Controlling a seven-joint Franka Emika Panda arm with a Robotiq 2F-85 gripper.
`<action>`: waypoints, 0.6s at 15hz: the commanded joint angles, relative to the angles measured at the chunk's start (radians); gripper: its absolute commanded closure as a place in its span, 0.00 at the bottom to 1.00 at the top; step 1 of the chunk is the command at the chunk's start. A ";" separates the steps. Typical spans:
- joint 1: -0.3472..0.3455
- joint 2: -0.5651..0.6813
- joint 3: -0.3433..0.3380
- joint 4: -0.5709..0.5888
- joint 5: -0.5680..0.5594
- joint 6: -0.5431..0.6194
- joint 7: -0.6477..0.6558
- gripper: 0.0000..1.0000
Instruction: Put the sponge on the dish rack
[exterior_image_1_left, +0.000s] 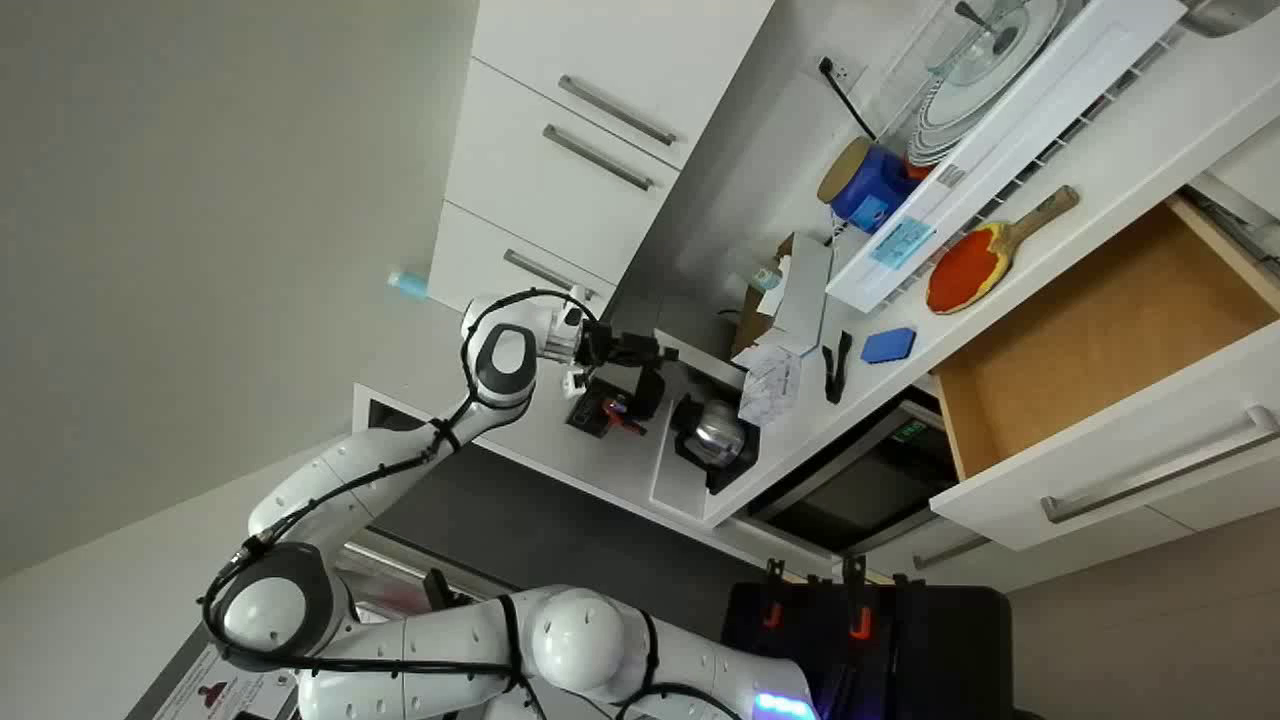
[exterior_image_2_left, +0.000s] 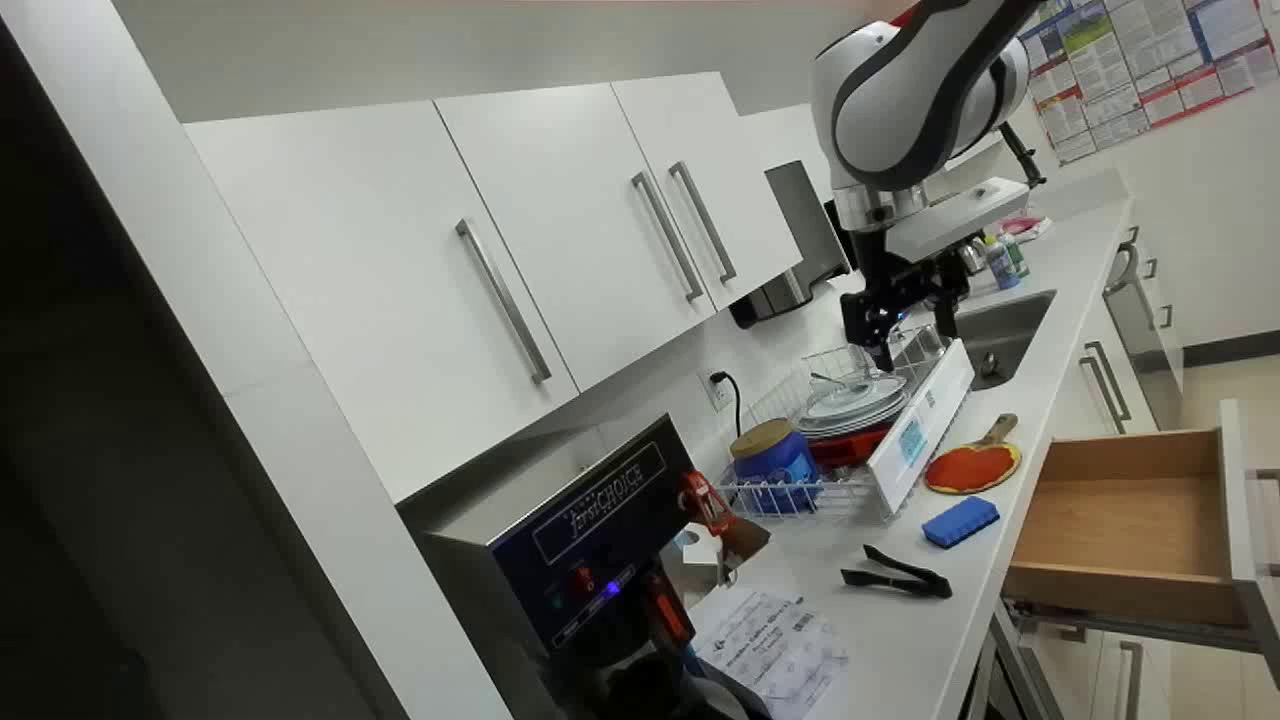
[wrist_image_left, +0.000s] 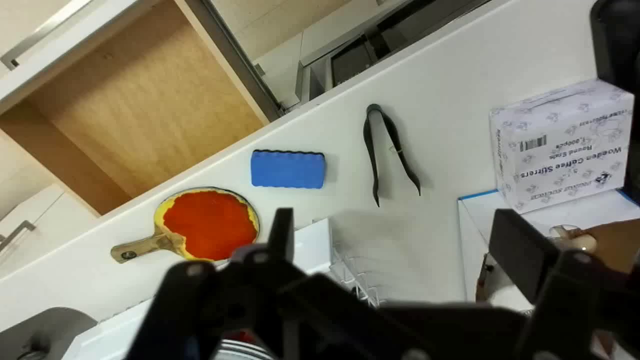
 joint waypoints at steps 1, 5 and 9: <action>0.001 0.000 -0.002 0.002 -0.001 -0.003 0.000 0.00; 0.001 0.000 -0.002 0.002 -0.001 -0.003 0.000 0.00; -0.074 0.084 0.007 0.018 -0.050 0.075 0.114 0.00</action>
